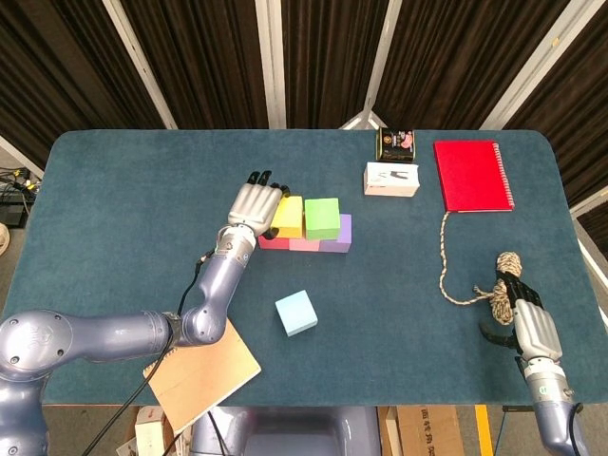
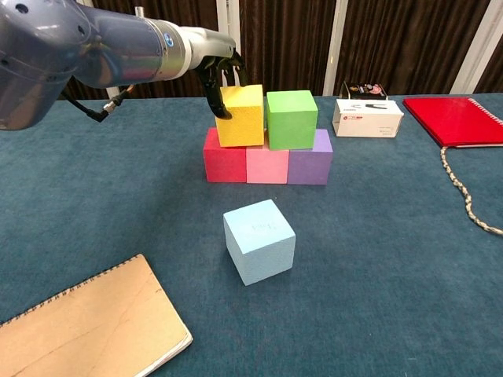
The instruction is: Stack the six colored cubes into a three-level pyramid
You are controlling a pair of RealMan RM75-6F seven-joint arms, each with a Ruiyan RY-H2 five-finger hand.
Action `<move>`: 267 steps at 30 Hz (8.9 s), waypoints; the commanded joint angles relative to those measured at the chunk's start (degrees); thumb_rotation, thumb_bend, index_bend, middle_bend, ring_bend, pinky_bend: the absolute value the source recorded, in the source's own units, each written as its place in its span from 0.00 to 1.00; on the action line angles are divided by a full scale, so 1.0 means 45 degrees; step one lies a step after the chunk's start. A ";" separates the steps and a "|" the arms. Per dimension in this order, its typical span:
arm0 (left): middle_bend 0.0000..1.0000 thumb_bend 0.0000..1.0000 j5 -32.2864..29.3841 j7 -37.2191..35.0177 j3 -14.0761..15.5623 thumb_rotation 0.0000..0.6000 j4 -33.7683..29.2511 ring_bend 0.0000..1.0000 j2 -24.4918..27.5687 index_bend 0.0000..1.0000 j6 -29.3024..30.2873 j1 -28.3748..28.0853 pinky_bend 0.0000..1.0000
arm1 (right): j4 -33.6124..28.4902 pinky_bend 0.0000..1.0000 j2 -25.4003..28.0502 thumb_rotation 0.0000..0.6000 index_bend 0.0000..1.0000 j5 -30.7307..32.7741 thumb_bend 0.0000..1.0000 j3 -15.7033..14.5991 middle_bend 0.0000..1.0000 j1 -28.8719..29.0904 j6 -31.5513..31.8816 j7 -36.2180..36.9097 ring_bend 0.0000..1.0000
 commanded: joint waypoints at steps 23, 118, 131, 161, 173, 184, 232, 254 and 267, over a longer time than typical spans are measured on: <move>0.23 0.40 -0.0110 0.0661 -0.0425 1.00 0.0006 0.00 -0.0277 0.27 0.0221 0.0033 0.00 | -0.0012 0.00 0.0083 1.00 0.04 -0.0036 0.34 0.0011 0.02 -0.0030 -0.0010 0.0144 0.00; 0.06 0.35 0.6889 -0.4682 -0.0337 1.00 -0.6768 0.00 0.6444 0.08 0.1991 0.6060 0.00 | 0.0219 0.00 0.0173 1.00 0.04 -0.3198 0.34 -0.0626 0.02 -0.0061 0.0905 0.1029 0.00; 0.05 0.35 1.3259 -0.9533 0.2006 1.00 -0.5233 0.00 0.7014 0.09 0.6005 1.0996 0.00 | -0.1610 0.00 0.1348 1.00 0.04 -0.6429 0.34 -0.1321 0.02 0.2316 -0.1529 0.0325 0.00; 0.04 0.35 1.3630 -1.1360 0.1814 1.00 -0.1700 0.00 0.3965 0.06 0.8015 1.4215 0.00 | -0.2111 0.00 -0.2130 1.00 0.03 -0.1294 0.30 0.0410 0.03 0.6362 -0.4517 -0.5010 0.00; 0.04 0.35 1.3256 -1.1616 0.1170 1.00 -0.1222 0.00 0.3802 0.06 0.7691 1.4465 0.00 | -0.0918 0.00 -0.3702 1.00 0.10 0.1273 0.30 0.0496 0.09 0.8408 -0.5152 -0.6489 0.00; 0.04 0.35 1.3081 -1.1690 0.0837 1.00 -0.1083 0.00 0.3672 0.06 0.7138 1.4471 0.00 | -0.0393 0.00 -0.3945 1.00 0.19 0.2148 0.30 0.0283 0.17 0.9098 -0.4929 -0.6706 0.02; 0.03 0.35 1.2369 -0.8580 0.0663 1.00 -0.1354 0.00 0.3950 0.07 0.5899 1.4516 0.00 | -0.5653 0.00 0.4258 1.00 0.40 0.1673 0.30 0.0469 0.36 0.6525 -0.2079 -0.3390 0.21; 0.04 0.35 1.0566 -0.5755 0.0605 1.00 -0.1018 0.00 0.3450 0.07 0.4694 1.3961 0.00 | -0.2331 0.00 0.4627 1.00 0.40 0.9599 0.30 0.1979 0.36 1.3976 -0.7014 -0.4638 0.21; 0.03 0.35 1.0462 -0.5744 0.0512 1.00 -0.1075 0.00 0.3528 0.07 0.4954 1.4064 0.00 | 0.1320 0.00 0.1575 1.00 0.40 1.5898 0.30 -0.0204 0.36 1.7993 -0.6890 -0.6602 0.21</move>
